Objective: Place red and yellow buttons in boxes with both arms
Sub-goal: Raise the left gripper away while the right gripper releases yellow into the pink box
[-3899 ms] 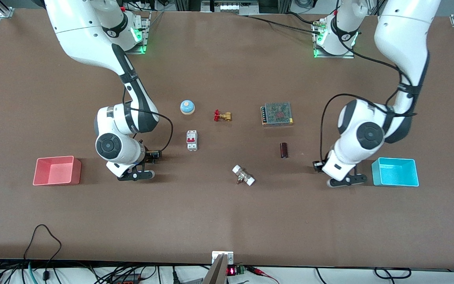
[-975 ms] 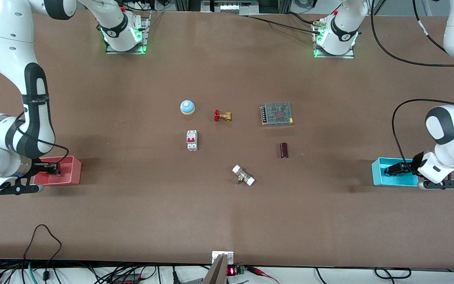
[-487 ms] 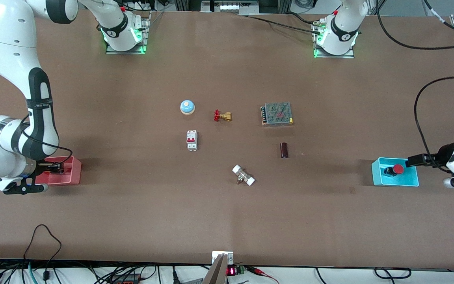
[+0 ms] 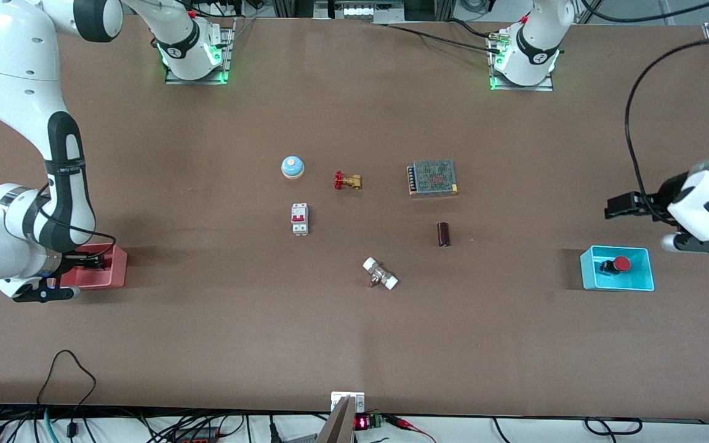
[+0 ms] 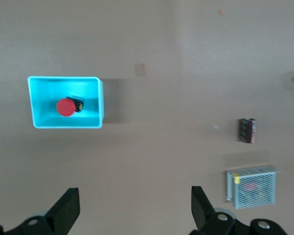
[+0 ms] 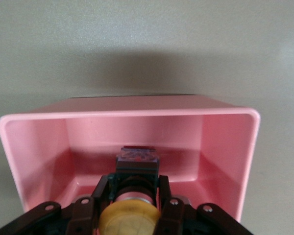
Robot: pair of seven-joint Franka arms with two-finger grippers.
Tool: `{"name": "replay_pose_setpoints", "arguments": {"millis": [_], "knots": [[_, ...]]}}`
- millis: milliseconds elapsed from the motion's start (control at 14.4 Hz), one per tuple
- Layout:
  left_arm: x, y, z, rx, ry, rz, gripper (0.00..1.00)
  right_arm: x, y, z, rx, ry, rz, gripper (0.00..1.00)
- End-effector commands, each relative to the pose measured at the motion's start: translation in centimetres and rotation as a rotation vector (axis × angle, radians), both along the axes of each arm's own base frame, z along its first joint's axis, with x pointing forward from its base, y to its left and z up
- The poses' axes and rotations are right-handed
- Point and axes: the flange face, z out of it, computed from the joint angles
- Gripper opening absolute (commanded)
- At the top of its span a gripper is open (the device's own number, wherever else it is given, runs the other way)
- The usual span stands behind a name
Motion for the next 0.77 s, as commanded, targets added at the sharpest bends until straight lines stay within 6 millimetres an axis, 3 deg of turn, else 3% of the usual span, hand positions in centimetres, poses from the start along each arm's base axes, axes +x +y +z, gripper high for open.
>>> {"name": "replay_pose_setpoints", "arguments": {"millis": [0,139,209,348,696], "knots": [[-2.3,-1.2,3.0,0.003,0.016,0.010,1.00,0.2,-0.1,-0.3,0.029,-0.007,0.017,0.30],[-3.5,-2.1,4.7,0.012,0.019,-0.007,1.00,0.2,-0.1,-0.6,0.027,-0.003,0.018,0.31],[-3.9,-2.1,5.2,0.018,0.024,-0.016,1.00,0.2,-0.2,-0.7,0.027,-0.002,0.014,0.42],[-4.7,-1.5,6.5,0.032,0.015,-0.004,1.00,0.2,-0.2,-0.5,0.026,-0.007,0.010,1.00],[-6.6,1.4,8.9,0.031,0.005,-0.011,1.00,0.3,-0.3,1.0,0.030,-0.017,0.009,1.00]]}}
